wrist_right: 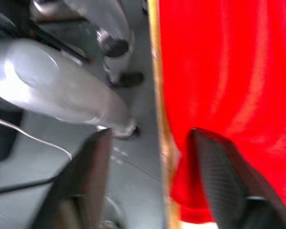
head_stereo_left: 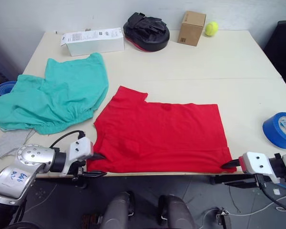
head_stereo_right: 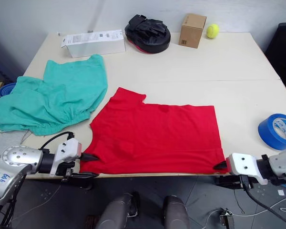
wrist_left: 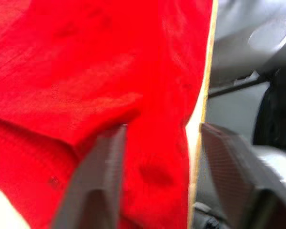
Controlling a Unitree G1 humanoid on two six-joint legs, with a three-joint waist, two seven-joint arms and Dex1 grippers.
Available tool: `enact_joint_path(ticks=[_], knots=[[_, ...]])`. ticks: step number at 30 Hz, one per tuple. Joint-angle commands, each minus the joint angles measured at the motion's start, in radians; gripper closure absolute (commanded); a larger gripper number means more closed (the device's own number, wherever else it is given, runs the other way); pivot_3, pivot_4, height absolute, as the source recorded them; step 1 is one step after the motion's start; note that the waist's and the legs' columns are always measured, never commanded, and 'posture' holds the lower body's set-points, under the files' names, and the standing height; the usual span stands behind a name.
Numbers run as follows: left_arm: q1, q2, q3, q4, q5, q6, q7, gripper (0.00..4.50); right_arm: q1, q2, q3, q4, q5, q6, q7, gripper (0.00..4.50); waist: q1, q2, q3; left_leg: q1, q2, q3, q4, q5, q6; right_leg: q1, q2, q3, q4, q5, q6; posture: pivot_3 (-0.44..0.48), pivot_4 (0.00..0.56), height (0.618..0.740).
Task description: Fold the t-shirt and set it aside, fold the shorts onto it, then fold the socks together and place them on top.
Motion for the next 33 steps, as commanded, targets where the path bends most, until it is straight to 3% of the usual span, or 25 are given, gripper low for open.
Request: enact_joint_path(ticks=[1, 2, 5, 8, 9, 10, 13, 17, 21, 26, 33], knots=[[-0.046, 0.006, 0.099, -0.003, -0.113, 0.087, -0.002, 0.35, -0.053, -0.029, -0.076, -0.049, 0.103, 0.147, 0.008, 0.41, -0.001, 0.000, 0.000, 0.000, 0.000, 0.000, 0.000, 0.000, 0.000, 0.000, 0.000, 0.000, 0.000, 0.000, 0.000, 0.000, 0.150, 0.740], [-0.079, 0.004, 0.113, 0.020, -0.132, 0.123, 0.014, 0.04, -0.086, -0.026, -0.081, -0.047, 0.122, 0.188, 0.002, 0.06, -0.001, 0.000, 0.000, 0.000, 0.000, 0.000, 0.000, 0.000, 0.000, 0.000, 0.000, 0.000, 0.000, 0.000, 0.000, 0.000, 0.150, 0.740], [-0.244, -0.025, 0.124, 0.125, -0.163, 0.246, 0.102, 0.02, -0.224, -0.004, -0.069, -0.019, 0.166, 0.324, -0.034, 0.02, 0.000, 0.001, 0.001, 0.000, 0.000, 0.000, 0.000, 0.000, 0.000, 0.000, 0.000, 0.000, 0.000, 0.000, 0.000, 0.000, 0.150, 0.740], [-0.490, -0.112, 0.110, 0.291, -0.184, 0.391, 0.218, 0.02, -0.424, 0.073, -0.002, 0.067, 0.156, 0.473, -0.146, 0.02, 0.007, 0.000, 0.002, -0.001, 0.000, 0.000, 0.000, 0.001, -0.006, -0.003, 0.000, 0.000, 0.001, 0.000, 0.000, 0.000, 0.150, 0.740], [-0.555, -0.141, 0.089, 0.346, -0.165, 0.410, 0.242, 0.02, -0.501, 0.114, 0.023, 0.116, 0.129, 0.510, -0.198, 0.02, 0.006, -0.002, 0.003, -0.009, 0.000, 0.000, 0.003, 0.002, -0.006, -0.010, 0.000, -0.001, 0.004, 0.000, 0.001, 0.000, 0.150, 0.740], [-0.607, -0.168, 0.058, 0.400, -0.134, 0.410, 0.262, 0.02, -0.581, 0.159, 0.048, 0.176, 0.090, 0.540, -0.264, 0.02, 0.005, -0.004, 0.002, -0.018, 0.000, 0.000, 0.007, 0.006, -0.006, -0.017, 0.001, -0.002, 0.007, 0.001, 0.001, 0.000, 0.150, 0.740], [-0.725, -0.238, -0.023, 0.567, -0.039, 0.351, 0.305, 0.02, -0.784, 0.271, 0.104, 0.363, -0.017, 0.605, -0.423, 0.02, -0.001, -0.004, 0.002, -0.017, -0.001, 0.002, 0.013, 0.009, 0.000, -0.015, 0.002, -0.003, 0.011, 0.003, 0.005, 0.000, 0.150, 0.740], [-0.879, -0.341, -0.035, 0.832, 0.031, 0.296, 0.384, 0.02, -0.954, 0.367, 0.130, 0.553, -0.090, 0.679, -0.536, 0.02, -0.001, -0.006, 0.004, -0.019, -0.001, 0.005, 0.015, 0.010, 0.003, -0.019, 0.002, -0.001, 0.013, 0.003, 0.006, 0.000, 0.150, 0.740], [-0.971, -0.381, -0.061, 1.042, 0.100, 0.201, 0.374, 0.02, -1.029, 0.411, 0.170, 0.658, -0.176, 0.664, -0.598, 0.02, -0.002, -0.007, 0.004, -0.032, -0.001, 0.005, 0.019, 0.012, 0.004, -0.031, 0.002, -0.001, 0.025, 0.004, 0.006, 0.000, 0.150, 0.740], [-1.050, -0.413, -0.060, 1.226, 0.150, 0.125, 0.359, 0.02, -1.076, 0.442, 0.200, 0.733, -0.236, 0.684, -0.624, 0.02, -0.001, -0.007, 0.004, -0.031, -0.002, 0.006, 0.019, 0.012, 0.004, -0.031, 0.003, -0.006, 0.027, 0.005, 0.008, 0.000, 0.150, 0.740], [-1.097, -0.443, -0.056, 1.353, 0.197, 0.061, 0.336, 0.02, -1.113, 0.464, 0.185, 0.836, -0.263, 0.733, -0.654, 0.02, -0.003, -0.007, 0.004, -0.030, -0.002, 0.008, 0.021, 0.014, 0.006, -0.031, 0.002, -0.007, 0.028, 0.005, 0.008, 0.000, 0.150, 0.740]])
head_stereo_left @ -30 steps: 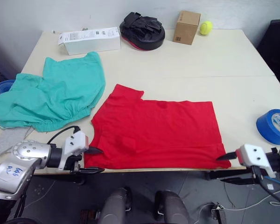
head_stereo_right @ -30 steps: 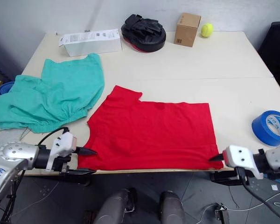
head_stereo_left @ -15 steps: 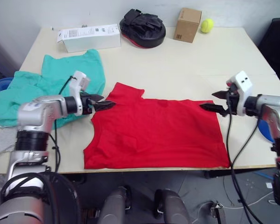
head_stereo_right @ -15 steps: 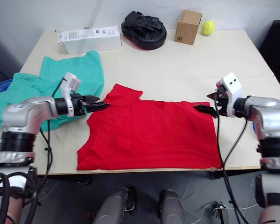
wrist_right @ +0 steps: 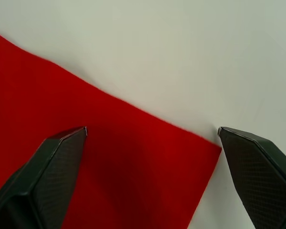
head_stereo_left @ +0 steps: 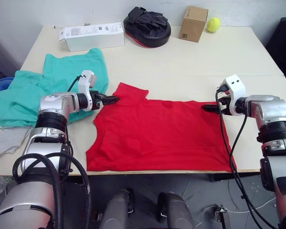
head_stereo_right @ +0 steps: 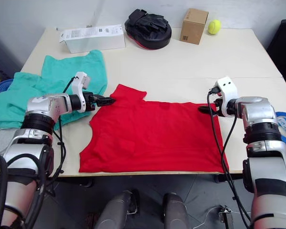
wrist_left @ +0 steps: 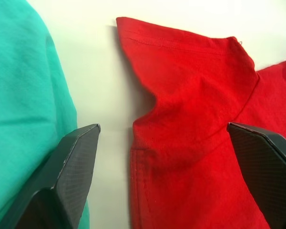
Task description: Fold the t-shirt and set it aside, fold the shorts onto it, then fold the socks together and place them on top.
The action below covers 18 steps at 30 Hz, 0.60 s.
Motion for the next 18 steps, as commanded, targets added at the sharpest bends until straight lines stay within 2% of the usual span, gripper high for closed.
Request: enact_joint_path(ticks=[1, 5, 6, 8, 11, 16, 17, 18], knots=[[-0.018, -0.009, -0.008, 0.038, 0.036, -0.026, -0.023, 0.02, -0.037, -0.005, -0.022, 0.048, -0.021, 0.020, -0.023, 0.02, 0.000, 0.000, 0.000, 0.000, 0.000, 0.000, 0.000, 0.000, 0.000, 0.000, 0.000, 0.001, 0.000, 0.000, 0.000, 0.000, 0.150, 0.740], [-0.018, -0.012, -0.016, 0.050, 0.064, -0.019, -0.037, 0.02, -0.052, 0.001, -0.027, 0.093, -0.016, 0.030, 0.000, 0.02, 0.000, 0.000, 0.000, 0.001, 0.000, 0.000, 0.000, 0.000, 0.000, 0.000, 0.000, 0.002, 0.001, 0.000, 0.000, 0.000, 0.150, 0.740], [-0.018, -0.013, -0.013, 0.052, 0.067, -0.019, -0.036, 0.00, -0.054, 0.003, -0.027, 0.098, -0.014, 0.030, 0.005, 0.19, 0.000, 0.000, 0.000, 0.000, 0.000, 0.000, 0.000, 0.000, 0.000, 0.000, 0.000, 0.002, 0.001, 0.000, 0.000, 0.000, 0.150, 0.740], [-0.019, -0.013, -0.004, 0.064, 0.073, -0.026, -0.032, 0.42, -0.052, 0.010, -0.028, 0.102, -0.011, 0.032, 0.012, 0.59, 0.000, 0.000, 0.000, 0.001, 0.000, 0.000, 0.000, 0.000, 0.000, 0.000, 0.000, 0.002, 0.001, 0.000, 0.000, 0.000, 0.150, 0.740], [-0.020, -0.014, 0.013, 0.081, 0.075, -0.024, -0.031, 1.18, -0.045, 0.020, -0.031, 0.099, -0.009, 0.029, 0.009, 1.53, -0.004, -0.001, -0.001, 0.001, 0.000, 0.000, 0.000, 0.000, 0.000, 0.000, 0.000, 0.002, 0.002, 0.000, 0.000, 0.000, 0.150, 0.740], [-0.005, -0.005, 0.002, 0.043, 0.082, -0.015, -0.084, 2.88, -0.031, 0.028, -0.056, 0.086, 0.002, 0.021, 0.019, 3.34, -0.009, -0.001, -0.001, 0.001, 0.000, 0.000, 0.000, 0.000, 0.000, 0.000, 0.000, 0.002, 0.003, 0.000, 0.000, 0.000, 0.150, 0.740], [0.000, -0.002, 0.001, 0.029, 0.081, -0.016, -0.097, 3.29, -0.027, 0.028, -0.064, 0.084, 0.006, 0.011, 0.024, 3.81, -0.010, -0.001, -0.001, 0.001, 0.000, 0.000, 0.000, 0.000, 0.000, 0.000, 0.000, 0.002, 0.003, 0.000, 0.000, 0.000, 0.150, 0.740], [0.004, 0.001, -0.001, 0.016, 0.082, -0.017, -0.109, 3.52, -0.022, 0.027, -0.069, 0.077, 0.009, -0.005, 0.033, 4.06, -0.012, -0.001, -0.001, 0.001, 0.000, 0.000, 0.000, 0.000, 0.000, 0.000, 0.000, 0.002, 0.003, 0.000, 0.000, 0.000, 0.150, 0.740]])
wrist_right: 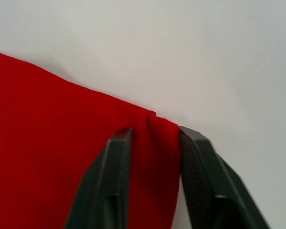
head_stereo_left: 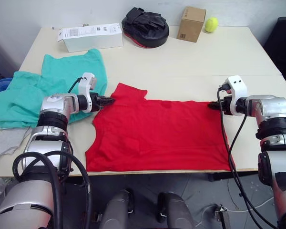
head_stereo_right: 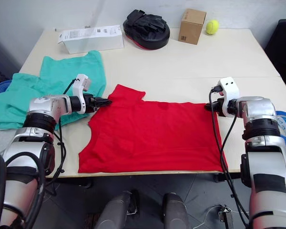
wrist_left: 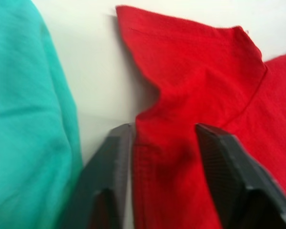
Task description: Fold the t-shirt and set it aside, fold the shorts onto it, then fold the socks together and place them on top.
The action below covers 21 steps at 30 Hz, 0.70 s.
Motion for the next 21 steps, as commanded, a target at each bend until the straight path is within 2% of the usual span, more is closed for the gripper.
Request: enact_joint_path(ticks=[1, 3, 10, 14, 21], knots=[[0.021, 0.010, -0.009, -0.059, 0.006, 0.009, -0.053, 3.87, 0.030, 0.004, -0.030, -0.022, 0.017, -0.048, 0.031, 4.43, -0.003, 0.000, 0.000, 0.000, 0.000, 0.000, 0.000, 0.000, 0.000, 0.000, 0.000, 0.000, 0.000, 0.000, 0.000, 0.000, 0.150, 0.740], [0.036, 0.020, 0.004, -0.105, -0.018, 0.023, -0.096, 4.46, 0.042, 0.000, -0.050, -0.052, 0.036, -0.066, 0.050, 4.50, -0.006, 0.000, 0.000, 0.000, 0.000, 0.000, 0.000, 0.000, 0.000, 0.000, 0.000, 0.000, 0.000, 0.000, 0.000, 0.000, 0.150, 0.740], [0.087, 0.058, 0.040, -0.279, -0.061, -0.005, -0.168, 4.46, 0.108, -0.037, -0.106, -0.165, 0.092, -0.119, 0.135, 4.50, -0.014, 0.000, 0.000, -0.001, 0.000, -0.001, -0.001, 0.000, 0.000, 0.000, 0.000, 0.000, 0.000, 0.000, 0.000, 0.000, 0.150, 0.740], [0.147, 0.087, 0.041, -0.463, -0.127, 0.038, -0.269, 4.46, 0.187, -0.062, -0.106, -0.255, 0.092, -0.314, 0.231, 4.50, -0.013, 0.000, 0.000, -0.001, 0.000, -0.001, -0.001, 0.000, 0.000, 0.000, 0.000, 0.001, 0.000, 0.000, 0.000, 0.000, 0.150, 0.740], [0.350, 0.153, -0.044, -0.708, -0.044, -0.225, -0.318, 4.46, 0.380, -0.130, -0.101, -0.354, 0.086, -0.659, 0.420, 4.50, -0.013, 0.000, 0.000, 0.000, 0.000, -0.001, -0.001, 0.000, 0.000, 0.000, 0.000, 0.005, -0.001, 0.000, 0.000, 0.000, 0.150, 0.740]])
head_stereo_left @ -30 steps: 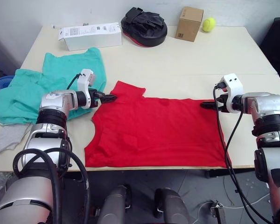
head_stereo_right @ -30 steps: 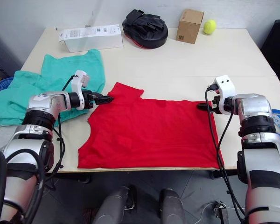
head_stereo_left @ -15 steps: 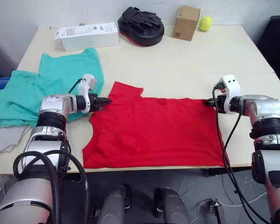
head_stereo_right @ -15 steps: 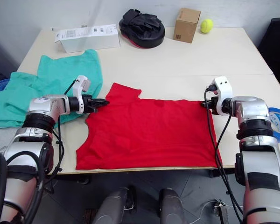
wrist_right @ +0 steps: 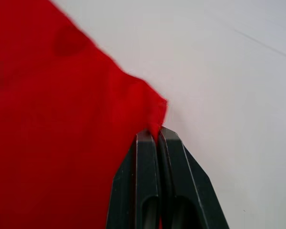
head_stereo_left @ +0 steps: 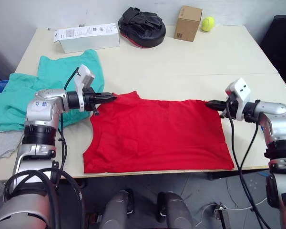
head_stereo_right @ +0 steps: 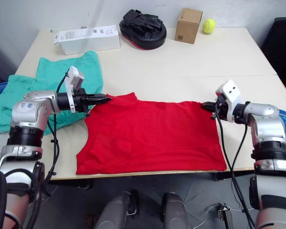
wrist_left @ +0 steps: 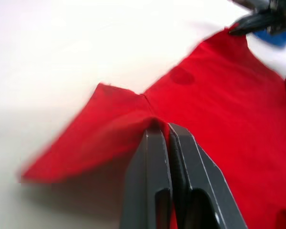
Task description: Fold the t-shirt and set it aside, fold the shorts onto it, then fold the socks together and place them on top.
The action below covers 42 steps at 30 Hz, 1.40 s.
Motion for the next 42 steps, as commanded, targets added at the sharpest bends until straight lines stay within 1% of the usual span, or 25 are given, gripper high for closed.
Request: enact_joint_path(ticks=[1, 3, 5, 12, 17, 22, 33, 37, 40, 42], knots=[[0.095, 0.056, -0.041, -0.118, 0.061, -0.186, -0.035, 4.46, 0.073, -0.057, -0.022, -0.064, 0.008, -0.172, 0.091, 4.50, 0.000, 0.000, 0.000, 0.000, 0.000, 0.000, 0.000, 0.000, 0.000, 0.000, 0.000, 0.000, 0.000, 0.000, 0.000, 0.000, 0.150, 0.740], [0.158, 0.078, -0.049, -0.137, 0.099, -0.326, -0.027, 4.46, 0.124, -0.080, -0.021, -0.069, -0.006, -0.282, 0.121, 4.50, 0.000, 0.000, 0.000, 0.000, 0.000, 0.000, 0.000, 0.000, 0.000, 0.000, -0.001, 0.001, -0.001, 0.000, 0.000, 0.000, 0.150, 0.740], [0.193, 0.088, -0.038, -0.132, 0.117, -0.405, -0.005, 4.46, 0.158, -0.100, -0.022, -0.057, -0.018, -0.368, 0.137, 4.50, 0.001, 0.000, 0.000, 0.001, 0.000, 0.000, 0.000, 0.000, 0.000, 0.000, -0.001, 0.001, -0.001, 0.000, 0.000, 0.000, 0.150, 0.740], [0.266, 0.118, -0.020, -0.091, 0.152, -0.568, 0.047, 4.46, 0.190, -0.148, -0.002, 0.071, -0.073, -0.575, 0.161, 4.50, 0.000, 0.000, 0.000, 0.004, 0.000, 0.000, 0.001, -0.001, 0.000, 0.002, -0.004, 0.002, -0.002, 0.000, 0.000, 0.000, 0.150, 0.740], [0.313, 0.126, -0.017, -0.103, 0.161, -0.628, 0.081, 4.46, 0.175, -0.160, 0.016, 0.151, -0.116, -0.709, 0.164, 4.50, 0.000, 0.000, 0.000, 0.005, 0.000, 0.000, 0.000, -0.001, 0.000, 0.002, -0.004, 0.002, 0.000, 0.000, 0.000, 0.000, 0.150, 0.740], [0.353, 0.131, -0.013, -0.137, 0.152, -0.634, 0.097, 4.46, 0.162, -0.156, 0.027, 0.190, -0.126, -0.759, 0.163, 4.50, 0.000, 0.000, 0.000, 0.007, 0.000, 0.000, 0.000, -0.001, 0.000, 0.004, -0.004, 0.002, 0.000, 0.000, 0.000, 0.000, 0.150, 0.740], [0.399, 0.135, 0.014, -0.226, 0.107, -0.546, 0.105, 4.46, 0.160, -0.152, 0.032, 0.164, -0.102, -0.775, 0.181, 4.50, 0.000, 0.000, 0.000, 0.009, 0.000, 0.000, 0.000, -0.001, 0.000, 0.005, -0.005, 0.001, 0.001, 0.000, 0.000, 0.000, 0.150, 0.740], [0.418, 0.131, 0.027, -0.263, 0.073, -0.476, 0.102, 4.46, 0.170, -0.155, 0.022, 0.113, -0.070, -0.708, 0.201, 4.50, 0.000, 0.000, 0.000, 0.009, 0.000, 0.000, 0.000, -0.001, 0.000, 0.005, -0.006, 0.001, 0.001, 0.000, 0.000, 0.000, 0.150, 0.740], [0.449, 0.136, 0.034, -0.304, 0.044, -0.426, 0.090, 3.82, 0.184, -0.171, 0.019, 0.076, -0.056, -0.651, 0.222, 3.88, 0.000, 0.000, 0.000, 0.010, 0.000, 0.000, 0.000, -0.002, 0.000, 0.005, -0.006, 0.001, 0.001, 0.000, 0.000, 0.000, 0.150, 0.740], [0.465, 0.139, 0.039, -0.327, 0.034, -0.403, 0.089, 3.23, 0.194, -0.178, 0.013, 0.051, -0.042, -0.624, 0.230, 3.22, 0.000, 0.000, 0.000, 0.010, 0.000, 0.000, -0.001, -0.002, 0.000, 0.005, -0.006, 0.001, 0.001, 0.000, 0.000, 0.000, 0.150, 0.740]])
